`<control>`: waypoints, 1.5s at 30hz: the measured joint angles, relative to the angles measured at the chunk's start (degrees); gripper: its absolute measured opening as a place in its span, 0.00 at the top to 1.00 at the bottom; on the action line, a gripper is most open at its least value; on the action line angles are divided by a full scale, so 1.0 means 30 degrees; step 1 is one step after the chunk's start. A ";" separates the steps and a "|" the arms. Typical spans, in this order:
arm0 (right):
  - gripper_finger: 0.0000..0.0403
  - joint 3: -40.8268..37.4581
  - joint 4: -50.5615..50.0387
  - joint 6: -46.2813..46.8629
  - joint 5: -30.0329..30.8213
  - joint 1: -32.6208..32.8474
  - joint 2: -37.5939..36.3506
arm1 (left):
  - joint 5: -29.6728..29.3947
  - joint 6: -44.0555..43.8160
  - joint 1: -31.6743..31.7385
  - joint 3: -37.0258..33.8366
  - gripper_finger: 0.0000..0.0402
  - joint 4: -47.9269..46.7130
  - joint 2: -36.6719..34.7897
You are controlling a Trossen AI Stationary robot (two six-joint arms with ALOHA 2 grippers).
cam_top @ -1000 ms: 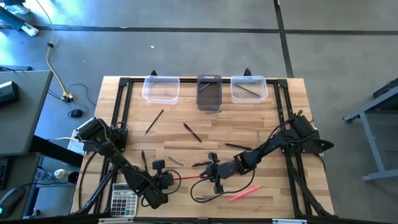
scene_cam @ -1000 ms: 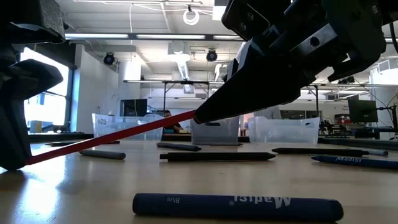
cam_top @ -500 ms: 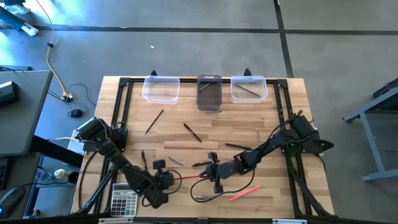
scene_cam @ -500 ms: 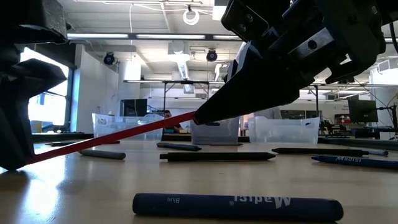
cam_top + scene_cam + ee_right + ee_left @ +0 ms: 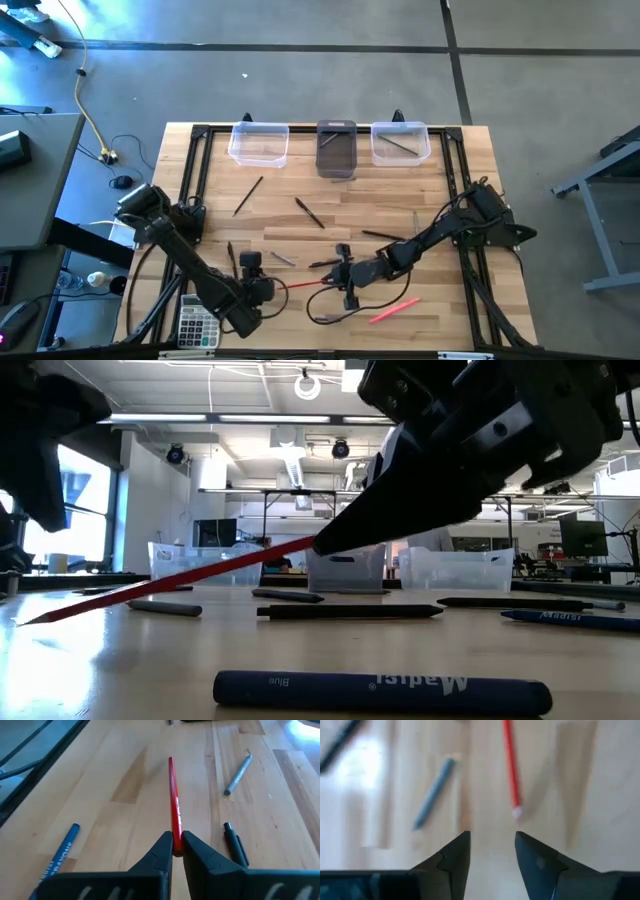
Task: Sort crayons/erasers/pens/pencils in bins
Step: Put the red pencil into the right transparent bin
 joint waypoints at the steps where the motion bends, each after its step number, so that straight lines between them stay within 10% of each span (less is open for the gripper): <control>1: 0.96 0.0000 -0.0552 -0.0012 0.0002 -0.0003 -0.0449 | -0.0555 0.0259 -0.0174 -0.0044 0.64 0.0028 -0.0231; 15: 0.96 0.0006 -1.5850 0.1099 0.6536 -0.1489 -1.1421 | -0.3258 0.1471 -0.0998 -0.5291 0.98 0.8882 -0.3723; 23: 0.96 0.0000 -2.3219 0.2095 0.9029 -0.5842 -1.6415 | -0.3180 0.3864 -0.0294 -0.8753 0.99 1.7027 -0.4433; 45: 0.96 -0.6652 -1.6748 -0.6166 -0.2530 -2.3230 -2.0078 | -0.1063 0.8091 0.2413 -0.9266 1.00 1.9527 -0.4418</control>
